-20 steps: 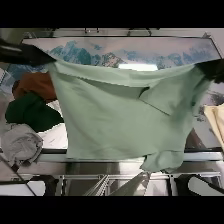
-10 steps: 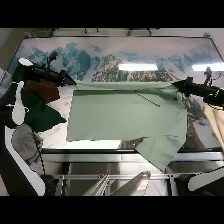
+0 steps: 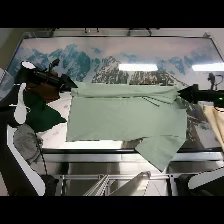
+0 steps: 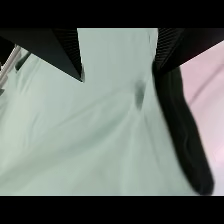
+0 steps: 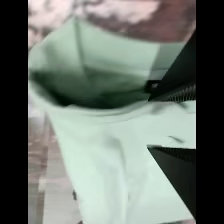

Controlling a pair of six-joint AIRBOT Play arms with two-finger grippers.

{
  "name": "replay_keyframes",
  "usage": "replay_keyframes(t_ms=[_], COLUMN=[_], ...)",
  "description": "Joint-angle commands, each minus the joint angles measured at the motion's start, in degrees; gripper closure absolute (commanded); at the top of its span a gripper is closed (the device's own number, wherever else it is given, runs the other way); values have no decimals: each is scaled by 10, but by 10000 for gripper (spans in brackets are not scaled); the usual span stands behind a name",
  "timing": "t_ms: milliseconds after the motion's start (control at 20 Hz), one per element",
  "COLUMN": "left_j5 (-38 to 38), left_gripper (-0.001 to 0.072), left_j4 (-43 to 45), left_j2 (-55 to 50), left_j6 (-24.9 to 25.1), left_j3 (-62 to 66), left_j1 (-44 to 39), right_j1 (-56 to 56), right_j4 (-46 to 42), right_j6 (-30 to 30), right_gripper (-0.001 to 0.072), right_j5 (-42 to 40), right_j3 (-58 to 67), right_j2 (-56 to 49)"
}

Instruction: Fold the shirts.

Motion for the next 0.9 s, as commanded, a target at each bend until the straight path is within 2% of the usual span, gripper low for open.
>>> replay_keyframes(t_ms=[0,100,200,250,300,350,450,600,800,850], left_j5=[-53,-61,-61,-52,-35,-16,20,63,115,127], left_gripper=[236,237,237,237,237,239,309,305,305,304], left_j4=[10,10,10,10,11,11,40,110,116,115], left_j2=[34,76,127,154,184,210,255,308,351,354], left_j6=[-50,-49,-35,-15,4,20,35,37,44,44], left_j3=[-21,-93,-196,-254,-317,-375,-469,-564,-640,-654], left_j1=[32,51,61,61,61,61,61,64,66,66], right_j1=[-51,-78,-100,-110,-117,-121,-123,-116,-80,-71], right_j4=[-101,-153,-211,-252,-300,-343,-356,-290,-214,-186], right_j6=[61,94,128,163,213,265,292,281,201,178], right_gripper=[461,459,455,375,206,183,183,183,198,303], right_j5=[117,137,109,71,28,-3,-37,-95,-149,-148], right_j3=[-24,-103,-211,-265,-320,-369,-461,-552,-582,-582], right_j2=[55,127,223,268,311,342,384,395,354,337])
